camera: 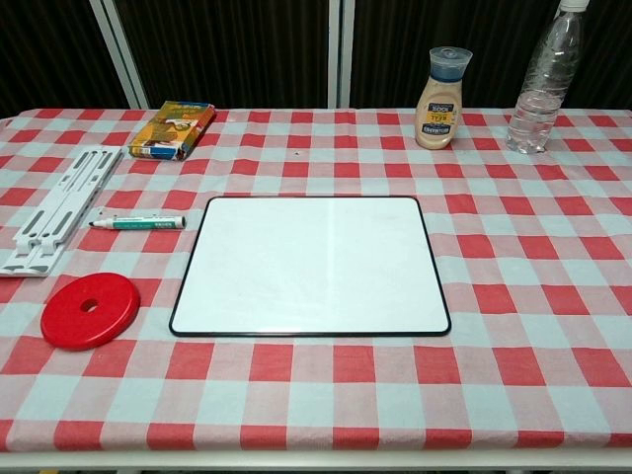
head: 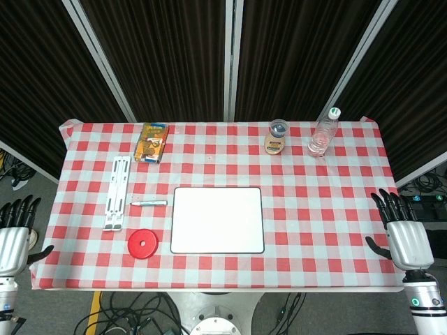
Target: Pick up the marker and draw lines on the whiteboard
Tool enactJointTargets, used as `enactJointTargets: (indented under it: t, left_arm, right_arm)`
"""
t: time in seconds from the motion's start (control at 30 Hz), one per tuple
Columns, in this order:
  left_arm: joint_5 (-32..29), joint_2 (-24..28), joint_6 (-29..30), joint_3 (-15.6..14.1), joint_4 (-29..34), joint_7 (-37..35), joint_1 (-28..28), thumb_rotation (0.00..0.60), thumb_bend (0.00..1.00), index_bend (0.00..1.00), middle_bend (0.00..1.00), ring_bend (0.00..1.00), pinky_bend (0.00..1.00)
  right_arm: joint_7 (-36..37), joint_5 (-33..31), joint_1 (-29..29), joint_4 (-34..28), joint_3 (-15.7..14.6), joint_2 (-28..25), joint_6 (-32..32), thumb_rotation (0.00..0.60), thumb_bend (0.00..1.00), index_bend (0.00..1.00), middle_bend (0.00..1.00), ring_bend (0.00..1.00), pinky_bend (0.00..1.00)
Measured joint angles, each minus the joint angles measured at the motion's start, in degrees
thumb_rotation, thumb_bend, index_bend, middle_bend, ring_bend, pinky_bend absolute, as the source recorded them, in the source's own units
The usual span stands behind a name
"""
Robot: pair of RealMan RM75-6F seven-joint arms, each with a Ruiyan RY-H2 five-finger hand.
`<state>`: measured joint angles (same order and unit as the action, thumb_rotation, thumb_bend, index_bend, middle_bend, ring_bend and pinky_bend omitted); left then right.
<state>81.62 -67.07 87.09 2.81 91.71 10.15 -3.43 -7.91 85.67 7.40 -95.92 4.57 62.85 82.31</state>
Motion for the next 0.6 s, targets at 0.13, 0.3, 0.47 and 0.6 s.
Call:
enactJointTargets:
  t: [0.13, 0.3, 0.47, 0.6]
  left_arm:
    - [0.5, 0.0, 0.5, -0.2, 0.1, -0.3, 0.4, 0.600, 0.00, 0.06, 0.03, 0.00, 0.07]
    - [0.8, -0.1, 0.8, -0.3, 0.2, -0.1, 0.7, 0.600, 0.00, 0.06, 0.03, 0.00, 0.07]
    - [0.9, 0.2, 0.0, 0.2, 0.5, 0.2, -0.2, 0.600, 0.00, 0.08, 0.03, 0.00, 0.07]
    - [1.5, 0.4, -1.3, 1.8, 0.5, 0.4, -2.5, 0.600, 0.00, 0.17, 0.13, 0.09, 0.17]
  right_arm:
    - [0.6, 0.9, -0.6, 0.2, -0.3, -0.1, 1.3, 0.600, 0.13, 0.00, 0.04, 0.00, 0.00]
    - [1.5, 1.4, -1.3, 0.4, -0.7, -0.3, 2.3, 0.600, 0.13, 0.00, 0.04, 0.00, 0.00]
    - [2.2, 1.7, -1.4, 1.0, -0.8, -0.1, 2.5, 0.600, 0.13, 0.00, 0.04, 0.00, 0.00]
    - [2.5, 1.7, -1.0, 1.2, -0.6, -0.2, 2.1, 0.600, 0.13, 0.00, 0.04, 0.00, 0.00]
